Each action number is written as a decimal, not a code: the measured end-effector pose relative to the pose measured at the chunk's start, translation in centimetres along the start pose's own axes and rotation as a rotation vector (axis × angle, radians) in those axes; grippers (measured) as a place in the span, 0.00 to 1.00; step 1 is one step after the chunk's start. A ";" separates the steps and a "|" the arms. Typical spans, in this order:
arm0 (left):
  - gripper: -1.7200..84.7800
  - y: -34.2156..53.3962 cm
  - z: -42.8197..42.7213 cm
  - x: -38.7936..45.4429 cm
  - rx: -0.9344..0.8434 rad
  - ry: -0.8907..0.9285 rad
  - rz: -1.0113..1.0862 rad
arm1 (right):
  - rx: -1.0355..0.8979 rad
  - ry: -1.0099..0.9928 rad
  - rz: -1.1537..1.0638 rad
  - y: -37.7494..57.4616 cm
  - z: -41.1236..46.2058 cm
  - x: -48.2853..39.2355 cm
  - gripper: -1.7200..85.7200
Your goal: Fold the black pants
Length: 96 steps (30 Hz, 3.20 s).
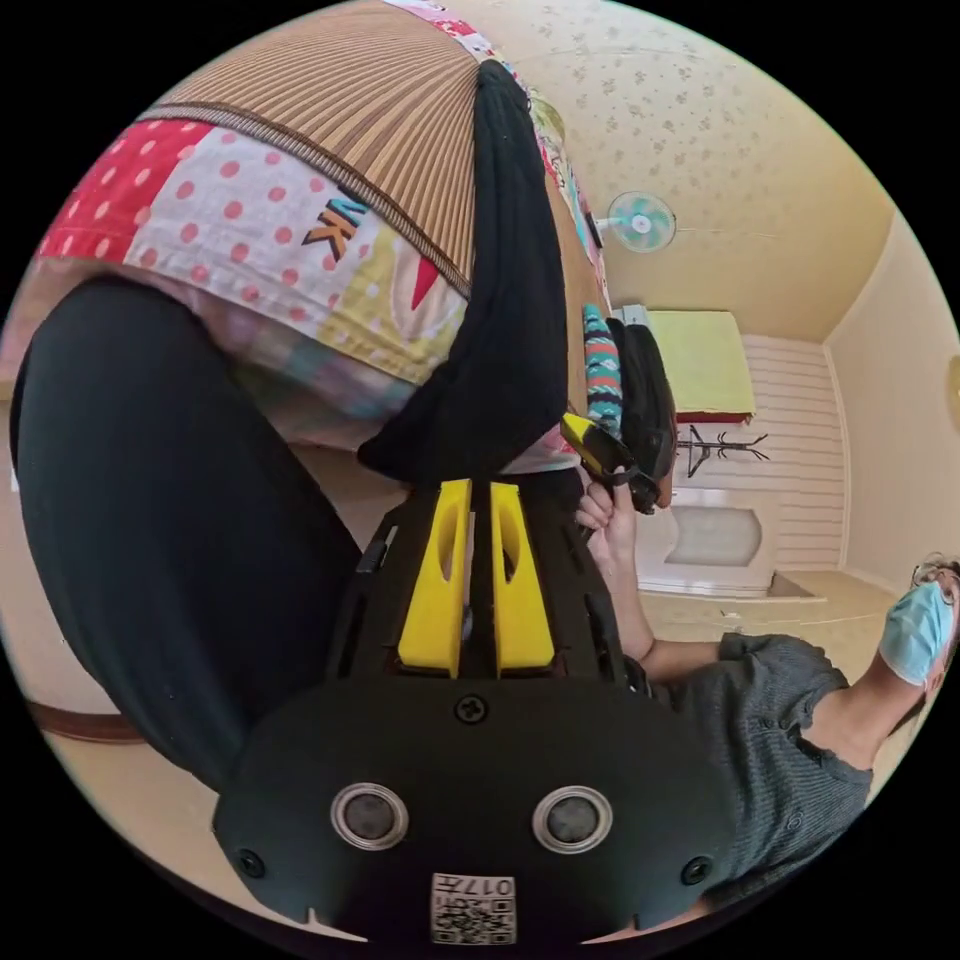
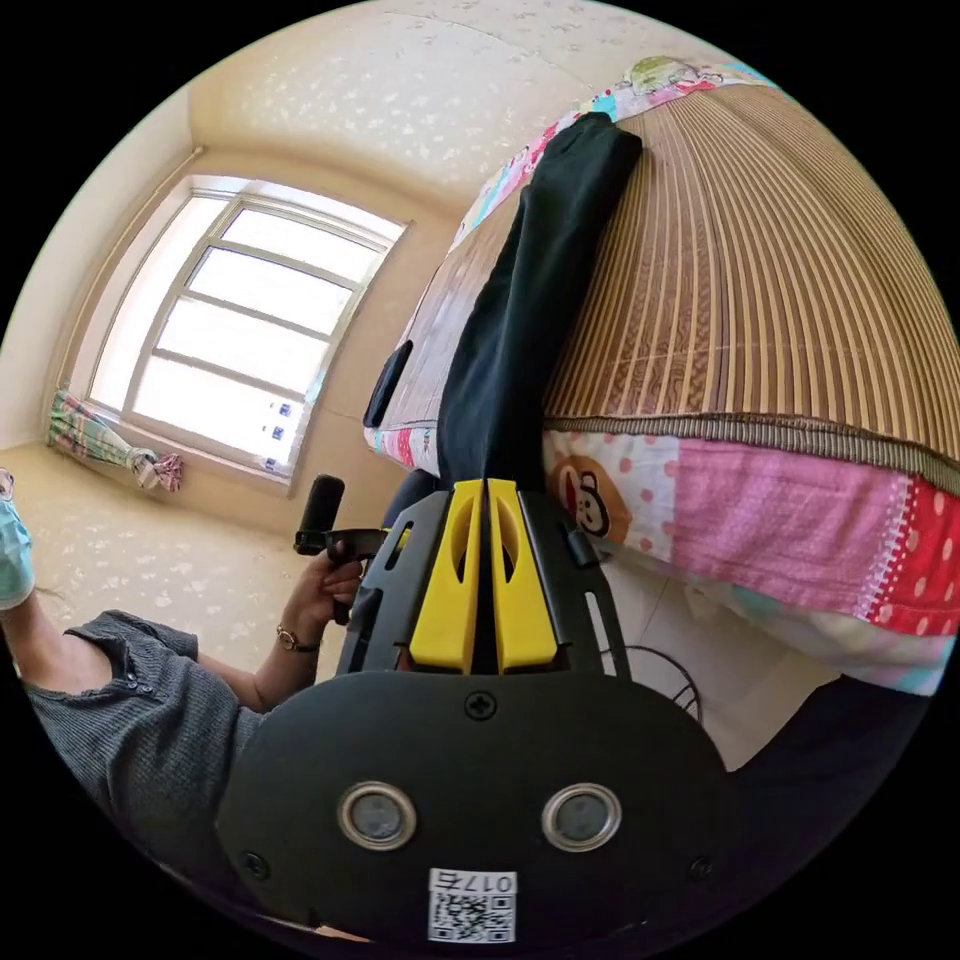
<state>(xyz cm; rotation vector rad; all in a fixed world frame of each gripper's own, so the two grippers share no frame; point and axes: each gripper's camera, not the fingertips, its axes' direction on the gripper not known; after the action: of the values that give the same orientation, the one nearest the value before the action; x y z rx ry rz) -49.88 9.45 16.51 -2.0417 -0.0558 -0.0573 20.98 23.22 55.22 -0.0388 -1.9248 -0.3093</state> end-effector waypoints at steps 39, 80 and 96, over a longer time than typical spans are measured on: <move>0.21 -19.4 10.1 -4.4 0.205 0.113 0.074 | -0.041 -0.170 0.097 -31.0 4.4 2.6 0.17; 0.07 4.9 4.9 32.2 0.695 0.076 0.912 | 0.394 -0.133 -0.710 -34.8 -21.4 -50.5 0.03; 0.07 5.2 21.4 -1.0 0.175 0.142 0.553 | 0.125 -0.268 -0.386 -21.8 0.5 -12.4 0.05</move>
<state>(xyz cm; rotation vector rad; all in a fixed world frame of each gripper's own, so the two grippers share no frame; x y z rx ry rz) -50.22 26.15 2.08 -1.8095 0.5714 0.1438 21.30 3.76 39.37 0.3957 -2.2106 -0.4581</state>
